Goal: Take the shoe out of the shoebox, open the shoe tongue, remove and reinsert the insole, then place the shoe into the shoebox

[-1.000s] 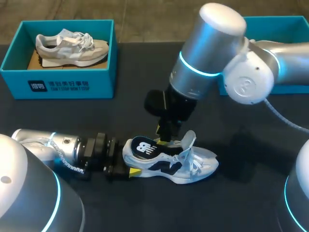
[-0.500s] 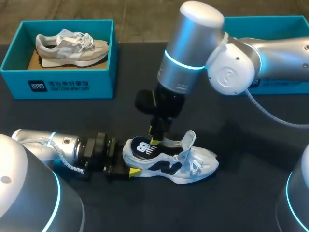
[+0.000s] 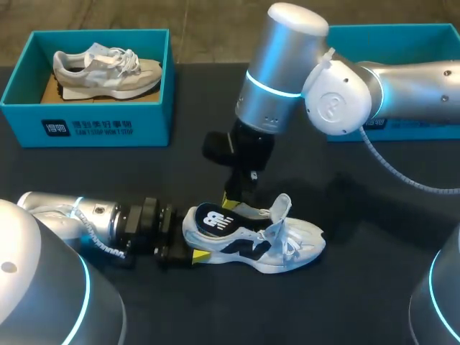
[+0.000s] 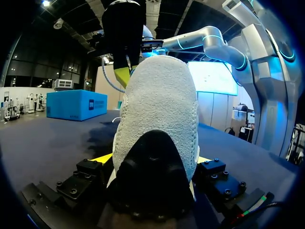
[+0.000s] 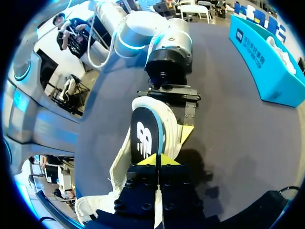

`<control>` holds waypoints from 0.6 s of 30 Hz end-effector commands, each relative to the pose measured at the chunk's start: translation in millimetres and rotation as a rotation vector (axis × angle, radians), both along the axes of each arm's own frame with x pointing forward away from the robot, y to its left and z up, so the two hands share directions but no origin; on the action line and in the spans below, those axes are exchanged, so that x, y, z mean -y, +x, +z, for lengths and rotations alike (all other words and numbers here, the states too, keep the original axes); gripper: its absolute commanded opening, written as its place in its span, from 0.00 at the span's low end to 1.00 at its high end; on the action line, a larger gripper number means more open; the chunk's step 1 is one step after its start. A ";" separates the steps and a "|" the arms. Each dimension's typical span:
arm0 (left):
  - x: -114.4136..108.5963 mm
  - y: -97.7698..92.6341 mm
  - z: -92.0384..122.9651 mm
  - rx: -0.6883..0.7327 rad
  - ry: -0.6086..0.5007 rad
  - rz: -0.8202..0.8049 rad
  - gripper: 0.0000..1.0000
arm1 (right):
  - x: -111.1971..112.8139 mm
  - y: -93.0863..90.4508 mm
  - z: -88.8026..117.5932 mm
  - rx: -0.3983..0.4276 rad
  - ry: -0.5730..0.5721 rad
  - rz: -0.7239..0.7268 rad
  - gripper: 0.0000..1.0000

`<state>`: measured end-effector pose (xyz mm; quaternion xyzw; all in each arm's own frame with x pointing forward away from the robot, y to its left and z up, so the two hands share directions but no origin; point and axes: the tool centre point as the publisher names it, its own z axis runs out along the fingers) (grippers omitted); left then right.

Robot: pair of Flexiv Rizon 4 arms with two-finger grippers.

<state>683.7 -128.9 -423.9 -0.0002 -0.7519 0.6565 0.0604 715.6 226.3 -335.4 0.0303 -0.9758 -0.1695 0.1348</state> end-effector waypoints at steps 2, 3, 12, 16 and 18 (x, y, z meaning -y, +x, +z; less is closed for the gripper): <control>-2.3 1.4 -3.0 0.001 0.000 0.001 0.00 | 8.2 -3.2 10.0 0.022 -0.006 -0.012 0.00; -2.3 1.4 -3.0 0.001 0.000 0.001 0.00 | 9.6 -3.1 11.9 0.025 -0.005 -0.013 0.00; -2.3 1.4 -3.0 0.001 0.000 0.001 0.00 | 16.0 -2.1 28.6 0.062 -0.015 -0.020 0.00; -2.3 1.4 -3.0 0.001 0.000 0.001 0.00 | 23.4 1.4 37.0 0.073 -0.015 -0.038 0.00; -2.3 1.4 -3.0 0.001 0.000 0.001 0.00 | 28.5 2.7 43.9 0.089 -0.022 -0.052 0.00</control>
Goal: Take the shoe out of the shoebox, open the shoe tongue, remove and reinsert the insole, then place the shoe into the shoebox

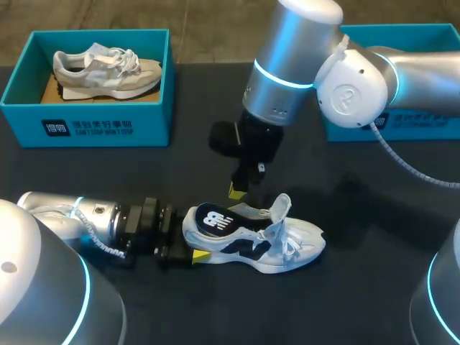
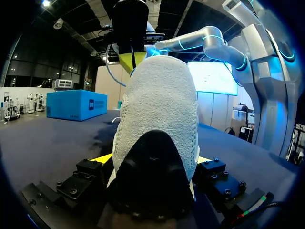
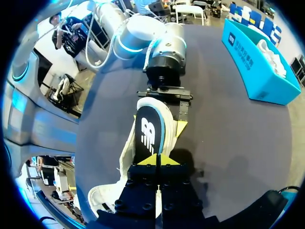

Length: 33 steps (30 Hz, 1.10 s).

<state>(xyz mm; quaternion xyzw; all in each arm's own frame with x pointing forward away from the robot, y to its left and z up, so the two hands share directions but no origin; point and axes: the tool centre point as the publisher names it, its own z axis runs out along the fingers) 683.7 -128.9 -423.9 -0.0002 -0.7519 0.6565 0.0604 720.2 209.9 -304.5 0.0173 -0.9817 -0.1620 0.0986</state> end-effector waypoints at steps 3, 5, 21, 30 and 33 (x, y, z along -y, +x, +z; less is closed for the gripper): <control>-2.3 1.4 -3.0 0.000 0.000 0.001 0.00 | 22.5 -0.8 28.1 0.051 -0.005 -0.042 0.00; -2.3 1.4 -3.0 0.000 0.000 0.001 0.00 | 28.0 -0.3 39.7 0.070 -0.010 -0.051 0.00; -2.3 1.4 -3.0 0.000 0.000 0.001 0.00 | 33.1 1.5 96.5 0.156 -0.090 -0.048 0.00; -2.3 1.4 -3.0 0.000 0.000 0.001 0.00 | 30.2 2.1 101.1 0.154 -0.100 -0.039 0.00; -2.3 1.4 -3.0 0.000 0.000 0.001 0.00 | 26.8 0.9 100.2 0.155 -0.106 -0.029 0.16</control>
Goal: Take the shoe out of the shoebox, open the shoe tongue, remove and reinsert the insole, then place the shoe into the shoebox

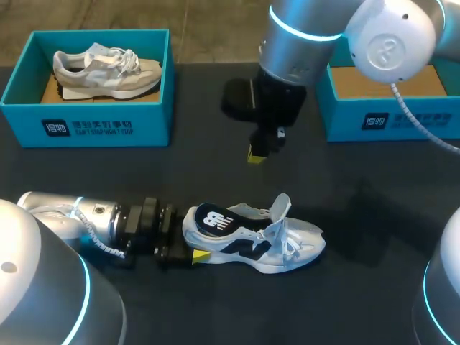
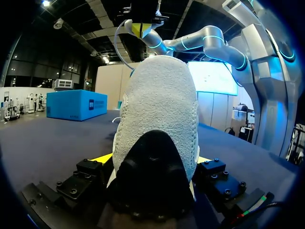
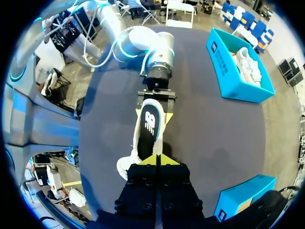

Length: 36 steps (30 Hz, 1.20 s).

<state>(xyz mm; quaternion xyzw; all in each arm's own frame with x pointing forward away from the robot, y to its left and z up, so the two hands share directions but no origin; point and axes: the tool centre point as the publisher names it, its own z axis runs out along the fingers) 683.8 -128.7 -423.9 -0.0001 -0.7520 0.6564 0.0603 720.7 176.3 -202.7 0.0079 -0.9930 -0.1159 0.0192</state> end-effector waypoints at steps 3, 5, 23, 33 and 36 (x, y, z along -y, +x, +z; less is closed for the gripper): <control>-2.2 1.3 -3.0 0.000 0.000 0.001 0.00 | -12.0 -1.7 -3.6 -0.006 -0.024 0.016 0.24; -2.2 1.3 -3.0 0.000 0.000 0.001 0.00 | -16.6 -3.2 -5.9 -0.006 -0.035 0.027 0.34; -2.2 1.3 -3.0 0.000 0.000 0.001 0.00 | -47.3 3.9 -57.1 -0.117 0.025 0.104 0.36; -2.2 1.3 -3.0 0.000 0.000 0.001 0.00 | -58.1 -0.8 -80.6 -0.173 0.045 0.116 0.34; -2.2 1.3 -3.0 0.000 0.000 0.001 0.00 | -61.1 0.0 -89.5 -0.195 0.062 0.122 0.34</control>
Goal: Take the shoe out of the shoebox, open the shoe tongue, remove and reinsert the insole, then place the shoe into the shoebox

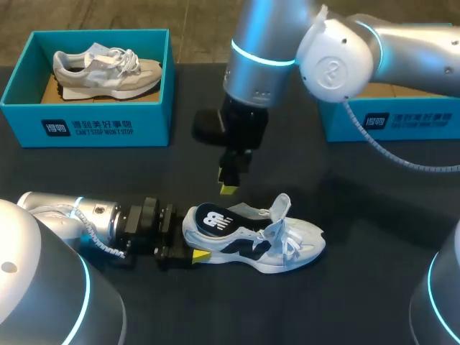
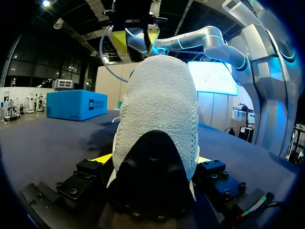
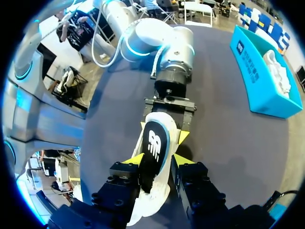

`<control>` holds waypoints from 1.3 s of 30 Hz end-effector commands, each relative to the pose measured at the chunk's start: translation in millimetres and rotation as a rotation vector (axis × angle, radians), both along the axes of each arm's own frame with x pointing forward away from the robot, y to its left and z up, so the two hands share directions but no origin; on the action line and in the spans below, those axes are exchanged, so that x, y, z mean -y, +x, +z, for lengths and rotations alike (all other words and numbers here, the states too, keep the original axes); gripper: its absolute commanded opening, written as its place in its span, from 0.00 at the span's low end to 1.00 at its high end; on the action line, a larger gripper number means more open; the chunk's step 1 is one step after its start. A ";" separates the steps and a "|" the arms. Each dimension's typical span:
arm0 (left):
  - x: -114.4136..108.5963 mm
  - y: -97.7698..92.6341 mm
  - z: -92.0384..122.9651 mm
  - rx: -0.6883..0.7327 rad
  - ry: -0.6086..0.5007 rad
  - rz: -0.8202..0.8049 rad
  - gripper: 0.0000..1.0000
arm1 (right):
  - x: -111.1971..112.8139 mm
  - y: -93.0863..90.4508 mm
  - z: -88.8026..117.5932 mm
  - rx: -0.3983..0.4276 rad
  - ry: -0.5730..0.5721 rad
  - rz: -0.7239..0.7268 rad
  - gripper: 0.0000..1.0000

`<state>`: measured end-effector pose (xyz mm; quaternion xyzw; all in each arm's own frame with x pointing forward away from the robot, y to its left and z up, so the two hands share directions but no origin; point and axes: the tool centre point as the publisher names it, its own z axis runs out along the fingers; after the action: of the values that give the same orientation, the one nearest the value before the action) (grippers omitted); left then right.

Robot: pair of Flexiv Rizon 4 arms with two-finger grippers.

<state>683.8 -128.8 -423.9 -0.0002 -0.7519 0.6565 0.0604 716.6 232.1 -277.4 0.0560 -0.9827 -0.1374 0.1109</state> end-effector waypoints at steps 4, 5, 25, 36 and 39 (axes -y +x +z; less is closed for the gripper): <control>-2.2 1.3 -3.0 0.000 0.000 0.001 0.00 | -7.1 5.8 -27.4 -0.058 0.026 0.005 0.34; -2.2 1.3 -3.0 0.000 0.000 0.001 0.00 | -7.3 5.9 -30.9 -0.068 0.030 0.004 0.34; -2.2 1.3 -3.0 0.000 0.000 0.001 0.00 | -12.2 -5.2 -54.8 -0.149 0.089 0.005 0.30; -2.2 1.3 -3.0 0.000 0.000 0.001 0.00 | -14.7 -9.7 -62.0 -0.199 0.103 0.013 0.24; -2.2 1.3 -3.0 0.000 0.000 0.001 0.00 | -15.6 -9.7 -64.6 -0.208 0.103 0.011 0.24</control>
<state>683.8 -128.8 -423.9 -0.0002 -0.7519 0.6565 0.0603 706.0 245.4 -336.9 0.0517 -0.9581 -0.1904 0.2079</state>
